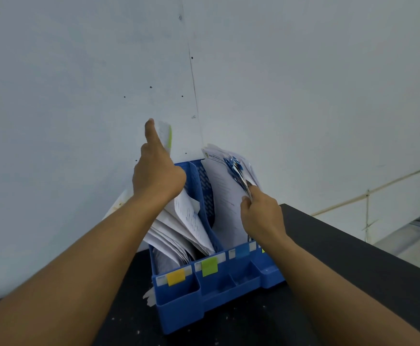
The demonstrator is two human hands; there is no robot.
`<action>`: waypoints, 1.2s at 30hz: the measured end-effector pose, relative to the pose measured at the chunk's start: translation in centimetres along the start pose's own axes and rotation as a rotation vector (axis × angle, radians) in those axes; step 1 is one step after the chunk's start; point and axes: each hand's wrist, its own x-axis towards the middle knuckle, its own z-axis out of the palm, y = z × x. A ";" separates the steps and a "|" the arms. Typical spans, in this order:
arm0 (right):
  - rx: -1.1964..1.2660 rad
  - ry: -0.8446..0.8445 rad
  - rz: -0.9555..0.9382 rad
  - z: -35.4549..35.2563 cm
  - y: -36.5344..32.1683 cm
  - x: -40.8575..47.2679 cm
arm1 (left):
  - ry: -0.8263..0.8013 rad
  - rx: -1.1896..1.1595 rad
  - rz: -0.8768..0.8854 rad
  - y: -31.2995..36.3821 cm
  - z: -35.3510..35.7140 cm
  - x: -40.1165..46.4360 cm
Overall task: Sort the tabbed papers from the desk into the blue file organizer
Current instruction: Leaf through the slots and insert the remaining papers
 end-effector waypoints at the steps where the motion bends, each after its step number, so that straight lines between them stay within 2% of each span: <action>1: 0.002 0.002 -0.002 0.0 0.0 0.1 | 0.036 -0.031 -0.013 0.1 0.0 0.1; 7: 0.009 0.009 -0.003 -0.1 0.3 0.3 | 0.184 -0.062 -0.010 1.8 -0.8 0.3; 12: 0.015 0.008 -0.010 0.1 0.2 0.2 | 0.208 -0.036 -0.025 3.0 -1.0 0.4; 16: 0.002 -0.001 -0.007 0.2 0.1 0.2 | 0.157 -0.085 -0.020 3.5 0.3 -0.2; 20: 0.004 0.002 -0.004 0.0 0.2 0.3 | 0.015 -0.388 -0.145 3.3 2.7 0.0; 22: 0.009 0.006 0.000 -0.1 0.2 0.2 | -0.022 -0.418 -0.141 2.9 3.4 -0.1; 24: 0.008 0.007 -0.005 -0.2 0.3 0.2 | -0.049 -0.373 -0.079 2.4 3.6 -0.3; 28: 0.001 0.005 -0.026 -0.2 0.4 0.2 | -0.024 -0.131 0.030 1.4 3.0 -0.5; 36: 0.007 0.003 -0.019 0.0 0.7 0.3 | -0.043 0.128 0.240 1.5 1.4 -0.2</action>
